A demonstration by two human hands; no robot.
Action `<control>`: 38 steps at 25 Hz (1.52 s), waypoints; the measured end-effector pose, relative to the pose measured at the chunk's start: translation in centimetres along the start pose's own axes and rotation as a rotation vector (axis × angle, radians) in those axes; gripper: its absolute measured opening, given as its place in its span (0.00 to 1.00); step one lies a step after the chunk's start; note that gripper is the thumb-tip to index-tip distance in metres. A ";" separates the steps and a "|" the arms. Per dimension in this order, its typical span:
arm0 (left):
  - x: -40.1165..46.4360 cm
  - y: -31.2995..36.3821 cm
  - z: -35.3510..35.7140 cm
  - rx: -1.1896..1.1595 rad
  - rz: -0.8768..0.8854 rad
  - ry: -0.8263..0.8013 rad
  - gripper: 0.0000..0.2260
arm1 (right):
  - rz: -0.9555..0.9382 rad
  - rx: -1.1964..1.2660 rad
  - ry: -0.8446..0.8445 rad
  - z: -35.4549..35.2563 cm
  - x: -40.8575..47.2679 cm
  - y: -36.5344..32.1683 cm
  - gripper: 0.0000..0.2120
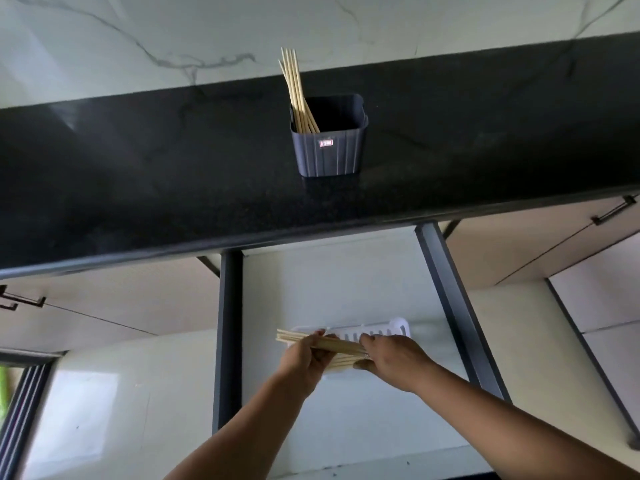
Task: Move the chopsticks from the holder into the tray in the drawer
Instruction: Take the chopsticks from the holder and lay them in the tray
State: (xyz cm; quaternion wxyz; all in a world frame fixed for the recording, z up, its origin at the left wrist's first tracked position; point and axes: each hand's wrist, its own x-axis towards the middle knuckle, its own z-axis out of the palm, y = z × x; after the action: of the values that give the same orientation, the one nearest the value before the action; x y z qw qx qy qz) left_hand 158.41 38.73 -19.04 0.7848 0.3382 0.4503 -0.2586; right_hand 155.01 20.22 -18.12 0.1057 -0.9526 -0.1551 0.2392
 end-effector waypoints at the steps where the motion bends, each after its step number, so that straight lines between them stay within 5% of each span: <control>1: 0.4 -0.7 -0.8 0.024 -0.046 -0.009 0.07 | -0.003 -0.023 -0.018 0.7 -0.1 0.3 0.22; 5: 1.4 -1.0 -1.7 0.131 -0.046 0.000 0.04 | 0.029 -0.104 -0.041 2.0 0.7 1.6 0.15; 8: 2.6 1.4 -2.8 0.270 0.252 0.238 0.03 | 0.068 -0.151 -0.045 1.1 2.0 3.4 0.16; 11: 3.4 3.1 -5.0 0.727 0.482 0.463 0.07 | 0.027 -0.263 -0.032 1.2 3.0 3.8 0.19; 15: 4.5 1.5 -5.3 1.094 0.444 0.366 0.20 | 0.068 -0.387 -0.053 2.9 4.0 1.9 0.21; 18: 5.4 0.4 -5.4 1.346 0.476 0.344 0.14 | 0.081 -0.343 -0.031 3.4 5.1 2.6 0.20; 26: 5.2 0.7 -6.1 1.492 0.559 0.309 0.20 | 0.047 -0.301 0.146 3.0 4.5 2.8 0.20; 29: 3.8 0.0 -6.2 1.613 0.864 0.305 0.27 | 0.022 -0.235 0.203 2.8 3.1 2.4 0.15; 32: 2.8 -1.3 -6.1 1.801 1.208 0.131 0.24 | 0.083 -0.179 0.214 2.7 2.2 2.3 0.13; 38: 3.7 -3.4 -5.8 2.153 0.887 -0.056 0.32 | 0.003 -0.158 0.140 3.2 4.5 2.9 0.21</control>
State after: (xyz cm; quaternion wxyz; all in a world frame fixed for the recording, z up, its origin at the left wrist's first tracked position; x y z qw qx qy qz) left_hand 154.62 40.58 -25.44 0.1233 0.9519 -0.1772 -0.2175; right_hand 157.99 19.48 -23.57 0.0407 -0.9726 -0.1643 0.1591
